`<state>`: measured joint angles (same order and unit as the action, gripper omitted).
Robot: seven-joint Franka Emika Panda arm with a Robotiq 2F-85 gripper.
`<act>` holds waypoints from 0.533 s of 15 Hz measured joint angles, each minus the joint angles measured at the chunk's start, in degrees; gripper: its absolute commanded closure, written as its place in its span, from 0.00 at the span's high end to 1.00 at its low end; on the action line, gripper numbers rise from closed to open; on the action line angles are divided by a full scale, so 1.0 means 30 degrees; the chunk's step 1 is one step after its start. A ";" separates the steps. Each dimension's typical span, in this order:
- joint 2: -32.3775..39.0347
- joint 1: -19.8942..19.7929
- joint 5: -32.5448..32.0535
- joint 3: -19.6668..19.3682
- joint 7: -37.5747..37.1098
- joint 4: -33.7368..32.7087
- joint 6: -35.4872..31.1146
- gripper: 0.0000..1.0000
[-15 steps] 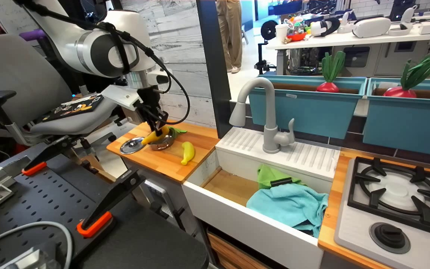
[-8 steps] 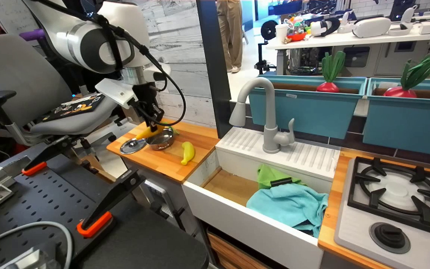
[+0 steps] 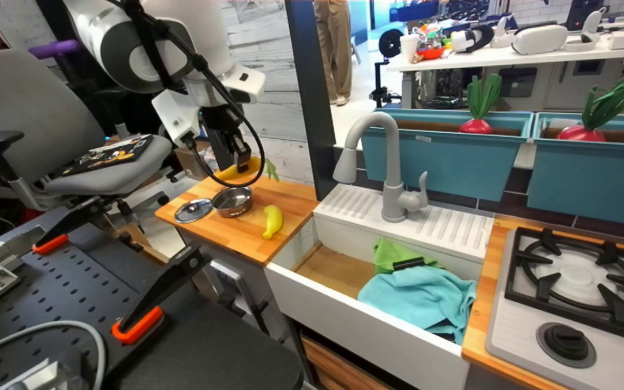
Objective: Put the carrot plushie on the table
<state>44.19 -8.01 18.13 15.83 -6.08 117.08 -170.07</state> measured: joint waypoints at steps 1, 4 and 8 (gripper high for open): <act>-0.0003 -0.0168 0.0344 -0.0122 -0.0431 -0.0111 -0.0052 0.00; -0.0002 -0.0198 0.1147 -0.1009 -0.2037 -0.0450 -0.0270 0.00; 0.0020 0.1065 0.1359 -0.3428 -0.5105 -0.0765 -0.0311 0.00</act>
<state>44.25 -4.81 22.21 5.55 -21.40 114.78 -171.00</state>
